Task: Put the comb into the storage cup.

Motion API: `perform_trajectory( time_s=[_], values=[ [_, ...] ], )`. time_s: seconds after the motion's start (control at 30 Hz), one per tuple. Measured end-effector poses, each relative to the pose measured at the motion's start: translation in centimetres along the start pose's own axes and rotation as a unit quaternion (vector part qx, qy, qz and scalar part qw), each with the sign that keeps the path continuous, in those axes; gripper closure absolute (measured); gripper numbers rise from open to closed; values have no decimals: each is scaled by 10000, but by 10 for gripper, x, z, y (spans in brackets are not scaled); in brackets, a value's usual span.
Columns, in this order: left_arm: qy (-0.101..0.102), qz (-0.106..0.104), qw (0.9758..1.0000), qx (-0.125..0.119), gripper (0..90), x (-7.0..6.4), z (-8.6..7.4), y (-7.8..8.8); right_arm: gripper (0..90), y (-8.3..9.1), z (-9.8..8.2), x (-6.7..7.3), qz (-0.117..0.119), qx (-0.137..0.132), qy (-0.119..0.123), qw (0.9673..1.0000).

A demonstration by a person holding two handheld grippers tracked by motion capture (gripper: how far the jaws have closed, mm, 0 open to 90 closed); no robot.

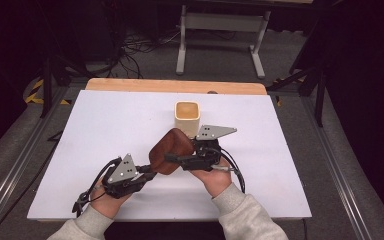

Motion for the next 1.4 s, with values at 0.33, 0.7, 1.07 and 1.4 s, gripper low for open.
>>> perform_trajectory(
  time_s=[0.33,0.7,1.07,1.4],
  values=[
    [-19,4,10000,28,738,-1,-1,-2,538,-1,7,9,195,140,66,9997],
    [115,-49,9998,-180,717,6,-1,3,598,-3,18,22,252,272,283,9989],
    [545,-335,9935,-943,220,21,-2,17,598,9,41,28,169,188,557,9981],
    [589,-15,9906,-1232,35,31,-8,33,596,20,71,33,-21,236,882,9958]
  ],
)
Point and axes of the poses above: each handheld gripper's, and its own axes: y roughly backward along the jaws, z roughly out of its top, x roughly to its left, the point moved 2 cm from there along -y, roughly forward along the jaws, and after that the axes turned 8 degrees about -y, right-handed, at the moved point
